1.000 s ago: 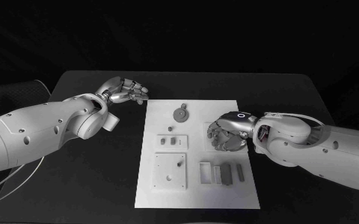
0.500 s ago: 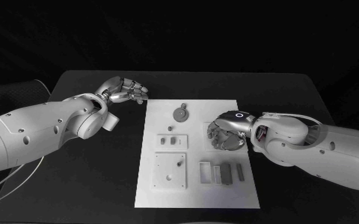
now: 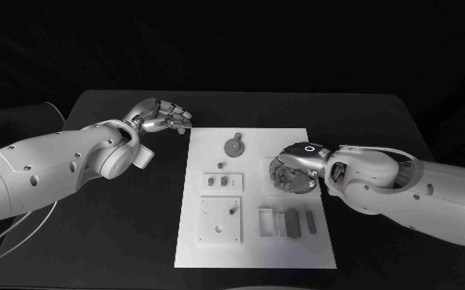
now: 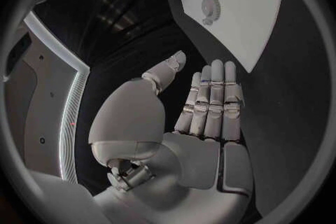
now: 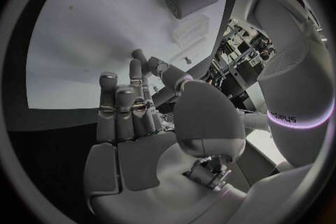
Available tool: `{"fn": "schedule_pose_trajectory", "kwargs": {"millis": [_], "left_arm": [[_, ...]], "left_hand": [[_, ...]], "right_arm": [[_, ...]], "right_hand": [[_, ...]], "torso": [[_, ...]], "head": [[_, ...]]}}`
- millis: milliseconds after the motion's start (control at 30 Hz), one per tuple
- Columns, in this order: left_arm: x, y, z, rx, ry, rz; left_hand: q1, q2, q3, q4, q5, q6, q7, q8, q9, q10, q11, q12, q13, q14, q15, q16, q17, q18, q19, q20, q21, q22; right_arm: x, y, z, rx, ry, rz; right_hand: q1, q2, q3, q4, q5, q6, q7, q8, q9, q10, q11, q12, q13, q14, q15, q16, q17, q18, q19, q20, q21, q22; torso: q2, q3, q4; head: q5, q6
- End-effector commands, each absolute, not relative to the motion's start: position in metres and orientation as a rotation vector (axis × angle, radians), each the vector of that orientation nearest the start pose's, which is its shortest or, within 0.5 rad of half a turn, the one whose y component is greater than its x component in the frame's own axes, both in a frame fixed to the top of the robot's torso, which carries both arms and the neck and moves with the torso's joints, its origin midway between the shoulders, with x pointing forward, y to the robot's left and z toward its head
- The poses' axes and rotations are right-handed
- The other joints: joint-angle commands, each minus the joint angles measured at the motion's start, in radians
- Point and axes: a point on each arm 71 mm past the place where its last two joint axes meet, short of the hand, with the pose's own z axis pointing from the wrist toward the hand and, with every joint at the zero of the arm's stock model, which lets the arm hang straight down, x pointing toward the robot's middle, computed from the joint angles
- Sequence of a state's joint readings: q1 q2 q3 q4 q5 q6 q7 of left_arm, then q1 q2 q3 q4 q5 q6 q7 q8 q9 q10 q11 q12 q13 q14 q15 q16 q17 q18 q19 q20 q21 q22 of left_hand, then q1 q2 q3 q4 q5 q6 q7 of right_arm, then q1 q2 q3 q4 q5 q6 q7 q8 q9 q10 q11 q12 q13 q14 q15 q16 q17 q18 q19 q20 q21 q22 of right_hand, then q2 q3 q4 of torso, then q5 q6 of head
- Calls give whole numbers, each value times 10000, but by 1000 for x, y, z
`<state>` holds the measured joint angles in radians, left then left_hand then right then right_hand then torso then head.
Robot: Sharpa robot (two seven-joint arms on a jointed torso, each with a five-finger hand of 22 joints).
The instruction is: Assemble the parts on the task board
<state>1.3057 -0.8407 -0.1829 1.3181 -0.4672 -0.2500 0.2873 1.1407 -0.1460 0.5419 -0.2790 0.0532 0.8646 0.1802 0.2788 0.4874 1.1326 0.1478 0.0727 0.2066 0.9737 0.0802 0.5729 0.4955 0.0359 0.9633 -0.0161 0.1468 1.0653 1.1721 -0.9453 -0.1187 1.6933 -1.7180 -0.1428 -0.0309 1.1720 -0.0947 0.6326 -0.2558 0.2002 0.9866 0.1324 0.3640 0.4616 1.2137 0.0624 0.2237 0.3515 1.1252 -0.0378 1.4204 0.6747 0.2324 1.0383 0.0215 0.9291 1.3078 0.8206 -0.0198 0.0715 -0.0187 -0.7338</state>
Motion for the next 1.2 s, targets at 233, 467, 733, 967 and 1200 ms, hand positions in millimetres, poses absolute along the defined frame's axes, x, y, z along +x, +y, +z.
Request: {"fn": "schedule_pose_trajectory", "kwargs": {"millis": [233, 467, 733, 967, 1200], "left_arm": [[521, 262, -186, -6180, 16360, -11742], [521, 263, -186, -6185, 16363, -11737], [521, 263, -186, -6193, 16353, -11719], [521, 264, -186, -6196, 16347, -11708], [521, 264, -186, -6198, 16342, -11698]], "left_hand": [[-33, 97, -51, 8, -10, -9, -9, 8, -15, -60, -31, -24, -14, 102, -5, -57, 22, 158, 77, -29, -70, 17], [-32, 98, -51, 7, -10, -10, -8, 7, -16, -63, -30, -25, -15, 104, -5, -62, 29, 159, 78, -30, -72, 18], [-31, 98, -52, 6, -10, -11, -8, 7, -16, -64, -30, -25, -16, 105, -6, -65, 34, 159, 79, -30, -73, 18], [-30, 97, -53, 5, -10, -12, -8, 7, -17, -66, -29, -26, -18, 107, -6, -71, 41, 159, 80, -31, -75, 18], [-30, 98, -53, 4, -10, -13, -8, 6, -18, -68, -28, -26, -20, 109, -7, -76, 49, 159, 81, -31, -77, 19]], "right_arm": [[423, -187, -219, -6134, 17729, 6180], [423, -188, -219, -6095, 17665, 6143], [422, -190, -217, -5766, 17654, 6322], [420, -192, -215, -5593, 17557, 6453], [421, -194, -209, -5462, 17288, 6520]], "right_hand": [[168, 208, 339, -3, 10, 293, -149, 90, 61, 142, -28, 73, 92, 76, -108, -31, 2, 294, 126, -41, 21, 156], [184, 221, 443, -85, 5, 348, -176, 116, 89, 180, -50, 100, 142, 108, -131, -39, 5, 294, 157, -59, 36, 162], [140, 226, 508, -159, -2, 436, -216, 164, 141, 257, -91, 145, 208, 183, -172, -36, 14, 294, 237, -88, 73, 167], [105, 221, 534, -193, -3, 475, -234, 188, 174, 298, -112, 166, 244, 226, -194, -35, 19, 294, 278, -106, 88, 166], [85, 208, 547, -206, -4, 499, -246, 202, 195, 323, -125, 178, 264, 247, -207, -39, 21, 294, 299, -117, 93, 164]], "torso": [[-2, -5, 3], [-3, -9, 3], [-3, -4, 4], [-2, 0, 2], [-2, 3, 0]], "head": [[-21, -12], [-31, -14], [-41, -15], [-48, -4], [-45, -9]]}}
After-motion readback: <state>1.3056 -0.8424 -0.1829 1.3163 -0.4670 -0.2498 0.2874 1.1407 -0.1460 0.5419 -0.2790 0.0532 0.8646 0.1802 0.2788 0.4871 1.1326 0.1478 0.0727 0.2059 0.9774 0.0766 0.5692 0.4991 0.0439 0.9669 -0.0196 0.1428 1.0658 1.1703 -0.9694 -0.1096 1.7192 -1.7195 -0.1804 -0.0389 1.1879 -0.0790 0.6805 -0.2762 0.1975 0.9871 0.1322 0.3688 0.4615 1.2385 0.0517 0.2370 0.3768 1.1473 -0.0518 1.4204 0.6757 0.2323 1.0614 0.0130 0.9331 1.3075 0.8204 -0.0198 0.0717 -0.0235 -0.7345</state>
